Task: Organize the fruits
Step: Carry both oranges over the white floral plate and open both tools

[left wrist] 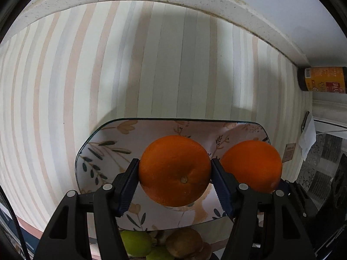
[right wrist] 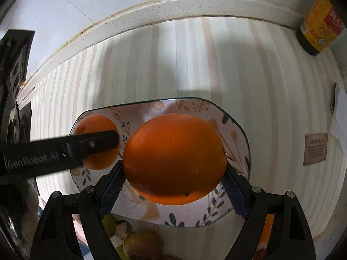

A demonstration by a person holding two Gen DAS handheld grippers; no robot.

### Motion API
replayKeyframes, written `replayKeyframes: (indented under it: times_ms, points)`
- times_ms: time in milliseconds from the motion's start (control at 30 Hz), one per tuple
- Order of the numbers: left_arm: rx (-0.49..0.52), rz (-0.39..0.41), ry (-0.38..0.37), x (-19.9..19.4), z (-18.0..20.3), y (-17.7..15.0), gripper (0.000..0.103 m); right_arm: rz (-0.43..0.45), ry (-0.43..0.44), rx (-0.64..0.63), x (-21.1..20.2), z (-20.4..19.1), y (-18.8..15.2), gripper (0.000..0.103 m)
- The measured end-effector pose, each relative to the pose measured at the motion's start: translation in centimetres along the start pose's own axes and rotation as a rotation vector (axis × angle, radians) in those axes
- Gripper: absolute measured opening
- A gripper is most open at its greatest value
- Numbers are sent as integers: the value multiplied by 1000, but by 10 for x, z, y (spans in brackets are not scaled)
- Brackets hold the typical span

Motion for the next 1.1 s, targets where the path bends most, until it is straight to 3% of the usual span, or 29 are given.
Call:
replayKeyframes:
  times_ms: [333,400,433,467,567,900,1100]
  points:
    - [8,-8,87,7,10,6,63,-53,-12,-25,18,-4,14,89]
    - [12,7,100,4,12,5,74,-64,-15,-26,19,-4,14,89]
    - [14,19,93,2,13,4,90,-63,-8,-25,17,-5,13,89]
    - [17,35,95,-2,14,3,93,-60,0,-22,16,-5,12,89]
    - [18,49,100,-14,16,0,93,-23,-1,-36,3,-9,12,99]
    - [5,194,206,-69,13,-39,93,45,-77,-73,-33,-6,-17,99]
    - [-10,293,246,-101,5,-87,93,134,-92,-83,-64,4,-41,99]
Point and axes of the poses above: each gripper's, at about its wrist camera, not at the fingertips, and x roughly the way its jaws point, z to its right, y to its top, the point moved 2 cm from there along x, roughly the way its jaws point, and after that the axes turned 9 degrees about x, right-handed, at the moved point
